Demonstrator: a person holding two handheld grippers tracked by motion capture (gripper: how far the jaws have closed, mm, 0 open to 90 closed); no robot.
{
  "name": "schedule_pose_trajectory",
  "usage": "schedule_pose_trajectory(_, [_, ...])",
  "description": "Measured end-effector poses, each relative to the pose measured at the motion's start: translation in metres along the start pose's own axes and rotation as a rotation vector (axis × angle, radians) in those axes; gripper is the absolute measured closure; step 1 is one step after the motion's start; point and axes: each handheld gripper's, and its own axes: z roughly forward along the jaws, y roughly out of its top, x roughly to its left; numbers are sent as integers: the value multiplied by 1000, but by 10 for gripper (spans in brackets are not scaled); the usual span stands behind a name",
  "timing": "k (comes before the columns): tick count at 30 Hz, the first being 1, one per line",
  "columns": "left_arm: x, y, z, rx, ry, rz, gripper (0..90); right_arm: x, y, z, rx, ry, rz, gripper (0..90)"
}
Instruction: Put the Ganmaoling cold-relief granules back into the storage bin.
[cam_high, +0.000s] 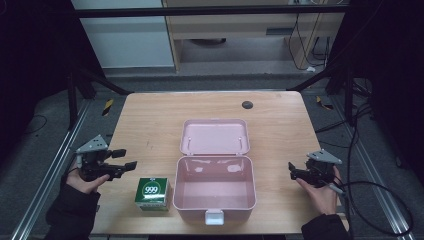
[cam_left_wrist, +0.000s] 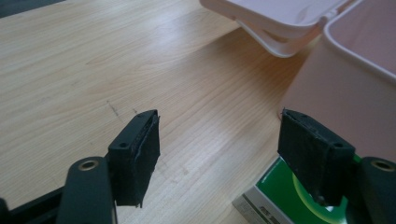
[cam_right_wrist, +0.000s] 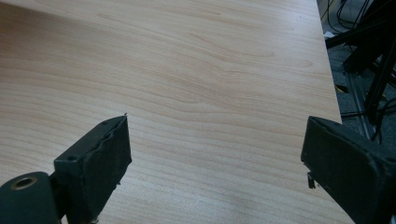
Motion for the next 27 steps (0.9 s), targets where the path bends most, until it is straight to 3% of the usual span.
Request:
schedule_pose_trajectory(11, [-10,15,-4,125,-75,128,228,0,-1,2,11,7,-11,64])
schedule_pose_trajectory(13, [-14,17,-1,167,-94,180,220,-1,-1,3,12,4,-19,61])
schedule_pose_trajectory(14, [-14,17,-1,167,-94,180,218,0,-1,3,14,1,-20,61])
schedule_pose_trajectory(17, [-20,19,2,196,-120,245,206,-1,-2,3,15,4,-27,58])
schedule_pose_trajectory(21, [-23,20,4,219,-133,287,191,0,-2,3,19,2,-34,56])
schedule_pose_trajectory(22, [-25,20,5,234,-142,315,184,0,-2,4,17,3,-44,54])
schedule_pose_trajectory(27, [-29,21,9,271,-159,354,176,1,-3,5,24,0,-60,51])
